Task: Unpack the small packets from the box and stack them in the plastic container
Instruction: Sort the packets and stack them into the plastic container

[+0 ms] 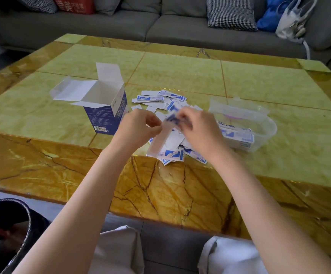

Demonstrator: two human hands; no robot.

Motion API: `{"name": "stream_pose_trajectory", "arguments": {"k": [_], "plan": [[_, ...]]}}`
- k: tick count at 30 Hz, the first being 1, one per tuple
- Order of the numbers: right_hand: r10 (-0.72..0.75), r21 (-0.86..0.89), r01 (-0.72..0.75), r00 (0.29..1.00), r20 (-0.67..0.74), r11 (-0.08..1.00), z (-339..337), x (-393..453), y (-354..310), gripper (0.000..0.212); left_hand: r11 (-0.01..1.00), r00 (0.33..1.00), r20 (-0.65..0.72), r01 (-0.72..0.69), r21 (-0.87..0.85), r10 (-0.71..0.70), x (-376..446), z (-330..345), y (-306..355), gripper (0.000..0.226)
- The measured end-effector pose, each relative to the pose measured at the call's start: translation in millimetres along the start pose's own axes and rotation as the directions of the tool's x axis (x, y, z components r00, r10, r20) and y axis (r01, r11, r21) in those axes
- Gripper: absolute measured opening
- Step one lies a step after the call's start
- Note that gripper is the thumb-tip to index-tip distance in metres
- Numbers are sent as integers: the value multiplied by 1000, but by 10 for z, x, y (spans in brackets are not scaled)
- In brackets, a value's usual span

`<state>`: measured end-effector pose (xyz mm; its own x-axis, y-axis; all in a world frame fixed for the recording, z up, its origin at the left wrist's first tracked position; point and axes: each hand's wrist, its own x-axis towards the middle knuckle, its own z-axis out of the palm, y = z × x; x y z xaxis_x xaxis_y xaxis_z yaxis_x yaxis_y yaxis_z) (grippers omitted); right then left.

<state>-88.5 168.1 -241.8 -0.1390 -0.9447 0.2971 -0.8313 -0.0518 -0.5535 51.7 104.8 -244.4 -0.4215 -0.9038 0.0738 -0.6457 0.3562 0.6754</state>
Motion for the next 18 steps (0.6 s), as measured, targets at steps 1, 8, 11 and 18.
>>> {"name": "stream_pose_trajectory", "arguments": {"k": [1, 8, 11, 18], "plan": [[10, 39, -7, 997, -76, 999, -40, 12, 17, 14, 999, 999, -40, -12, -32, 10, -8, -2, -8, 6], [325, 659, -250, 946, 9, 709, -159, 19, 28, 16, 942, 960, -194, -246, -227, 204, -26, -22, 86, 21], [222, 729, -214, 971, 88, 650, -248, 21, 39, 19, 924, 959, -175, -266, -274, 225, -17, -21, 73, 20], [-35, 412, -95, 954, 298, 906, -242, 7, 65, 4, 889, 995, 37, -69, -452, 96, -39, 6, 123, 17]]}}
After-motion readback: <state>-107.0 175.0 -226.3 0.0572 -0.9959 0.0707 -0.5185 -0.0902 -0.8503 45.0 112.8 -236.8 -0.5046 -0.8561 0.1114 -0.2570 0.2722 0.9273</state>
